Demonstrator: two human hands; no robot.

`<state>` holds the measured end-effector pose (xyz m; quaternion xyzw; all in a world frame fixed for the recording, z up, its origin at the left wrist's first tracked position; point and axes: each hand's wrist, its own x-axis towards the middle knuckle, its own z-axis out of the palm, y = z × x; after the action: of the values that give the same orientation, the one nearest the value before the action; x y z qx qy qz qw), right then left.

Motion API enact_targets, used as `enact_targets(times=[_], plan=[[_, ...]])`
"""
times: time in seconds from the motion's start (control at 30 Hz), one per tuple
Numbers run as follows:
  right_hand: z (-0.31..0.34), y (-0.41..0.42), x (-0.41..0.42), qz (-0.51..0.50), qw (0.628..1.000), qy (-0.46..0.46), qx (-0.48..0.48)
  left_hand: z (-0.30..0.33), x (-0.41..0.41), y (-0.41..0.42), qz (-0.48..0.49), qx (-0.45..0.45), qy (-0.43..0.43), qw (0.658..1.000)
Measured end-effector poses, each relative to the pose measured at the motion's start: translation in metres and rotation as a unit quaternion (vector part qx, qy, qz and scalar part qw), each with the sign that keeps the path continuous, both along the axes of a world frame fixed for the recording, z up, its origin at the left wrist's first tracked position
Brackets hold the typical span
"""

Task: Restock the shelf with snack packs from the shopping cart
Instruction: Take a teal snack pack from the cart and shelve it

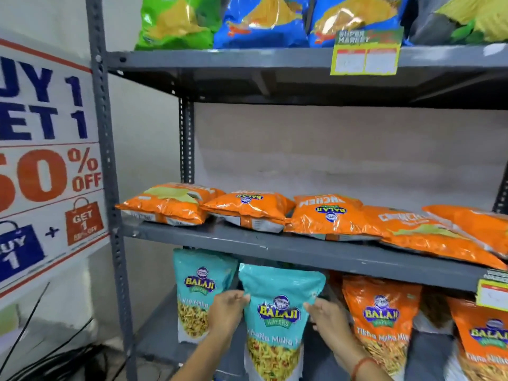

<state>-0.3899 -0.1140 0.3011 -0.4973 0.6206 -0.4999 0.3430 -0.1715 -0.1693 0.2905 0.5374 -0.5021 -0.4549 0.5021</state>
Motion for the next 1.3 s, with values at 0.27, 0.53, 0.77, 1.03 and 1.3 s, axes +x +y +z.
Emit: enact_targets(times=[0.27,0.53,0.77,1.03,1.3], plan=[[-0.049,-0.057,-0.031,-0.030,0.999,0.015,-0.024,-0.044,-0.039,-0.055,-0.002,-0.055,-0.047,0.997],[-0.073,-0.070,-0.056,0.027,0.992,-0.121,0.017,-0.060,-0.064,-0.074,-0.048,-0.030,0.033,0.998],[-0.141,-0.080,-0.073,0.149,0.976,-0.086,0.135,-0.137,-0.053,-0.070,-0.181,0.096,-0.042,0.978],[-0.195,-0.102,-0.062,0.144,0.971,-0.136,0.137,-0.179,-0.059,-0.070,-0.145,0.071,-0.075,0.984],[-0.211,-0.101,-0.053,0.154,0.969,-0.156,0.117,-0.193,-0.052,-0.075,-0.128,0.087,-0.054,0.986]])
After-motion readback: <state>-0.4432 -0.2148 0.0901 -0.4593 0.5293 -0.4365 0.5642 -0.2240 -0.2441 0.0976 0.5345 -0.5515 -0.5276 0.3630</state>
